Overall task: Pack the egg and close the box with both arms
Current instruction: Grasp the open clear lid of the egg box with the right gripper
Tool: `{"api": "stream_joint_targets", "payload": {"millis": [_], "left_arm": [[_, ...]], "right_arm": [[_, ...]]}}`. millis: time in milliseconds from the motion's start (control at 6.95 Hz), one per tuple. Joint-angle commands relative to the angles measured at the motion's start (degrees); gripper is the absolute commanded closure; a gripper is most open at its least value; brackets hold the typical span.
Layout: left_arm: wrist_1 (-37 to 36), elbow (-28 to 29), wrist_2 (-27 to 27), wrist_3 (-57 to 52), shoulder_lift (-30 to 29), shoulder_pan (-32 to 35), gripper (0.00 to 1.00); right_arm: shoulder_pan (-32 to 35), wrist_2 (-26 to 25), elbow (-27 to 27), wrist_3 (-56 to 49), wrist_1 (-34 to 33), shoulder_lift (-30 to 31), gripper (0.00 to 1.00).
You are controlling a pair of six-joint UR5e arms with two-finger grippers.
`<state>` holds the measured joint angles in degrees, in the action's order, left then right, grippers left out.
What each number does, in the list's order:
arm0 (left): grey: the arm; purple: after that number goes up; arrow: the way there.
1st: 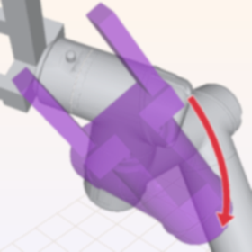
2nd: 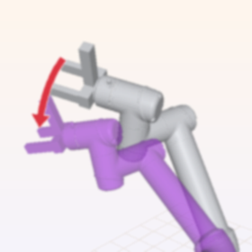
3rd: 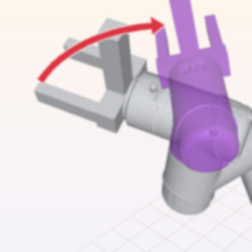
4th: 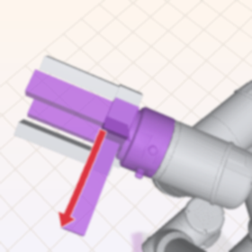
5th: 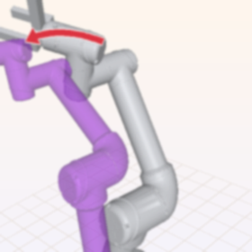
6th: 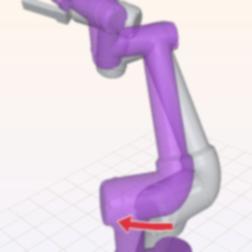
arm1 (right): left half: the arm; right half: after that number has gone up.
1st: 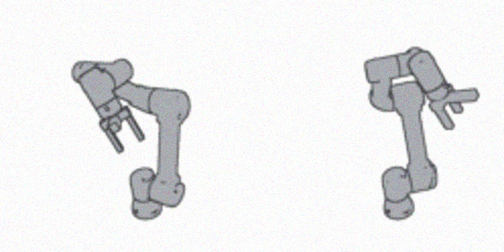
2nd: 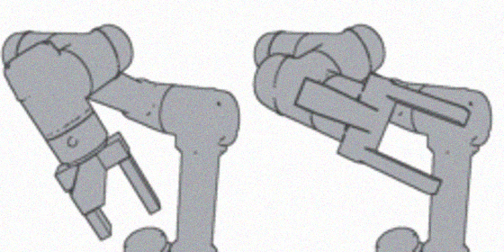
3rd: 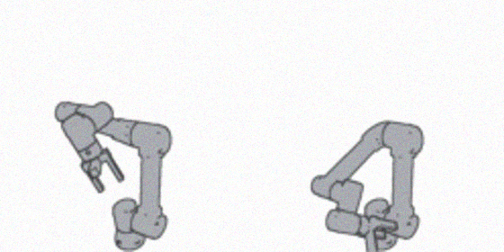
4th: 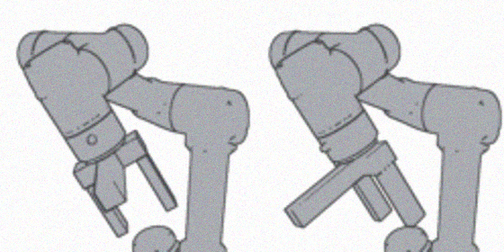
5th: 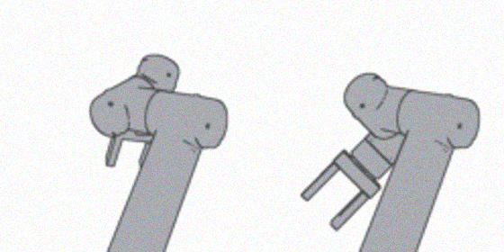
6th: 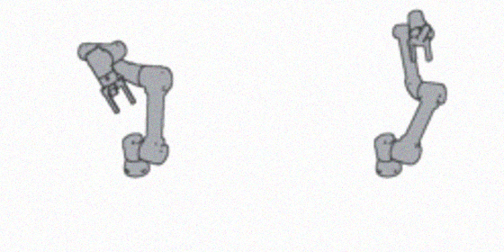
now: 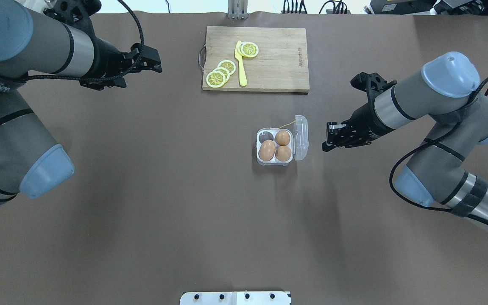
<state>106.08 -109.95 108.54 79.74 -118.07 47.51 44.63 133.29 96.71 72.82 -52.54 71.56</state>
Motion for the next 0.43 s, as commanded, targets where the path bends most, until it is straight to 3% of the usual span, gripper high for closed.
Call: {"api": "stream_joint_targets", "payload": {"millis": [0,288], "left_arm": [[0.0,0.1,0.0,0.1,0.0,0.2,0.03],[0.0,0.1,0.0,0.1,0.0,0.5,0.03]], "right_arm": [[-1.1,-1.5,-1.7,0.4,-0.1,-1.9,1.00],[-1.2,-2.9,-3.1,3.9,-0.3,-5.7,1.00]]}}
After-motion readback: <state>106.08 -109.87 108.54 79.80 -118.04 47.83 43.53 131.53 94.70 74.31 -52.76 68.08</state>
